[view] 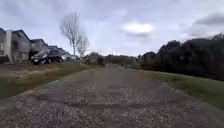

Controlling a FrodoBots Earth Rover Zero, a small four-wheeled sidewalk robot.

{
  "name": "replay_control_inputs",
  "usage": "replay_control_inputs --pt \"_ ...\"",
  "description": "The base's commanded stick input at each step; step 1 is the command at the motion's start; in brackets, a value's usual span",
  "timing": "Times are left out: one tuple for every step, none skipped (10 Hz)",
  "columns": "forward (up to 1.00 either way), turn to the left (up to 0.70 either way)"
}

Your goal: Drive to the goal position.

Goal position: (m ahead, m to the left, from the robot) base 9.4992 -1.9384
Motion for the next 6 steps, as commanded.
replay_control_inputs --pt "0.67 0.0" --pt "0.67 0.0" --pt "0.68 0.0" --pt "0.68 0.0" --pt "0.66 0.0" --pt "0.54 0.0"
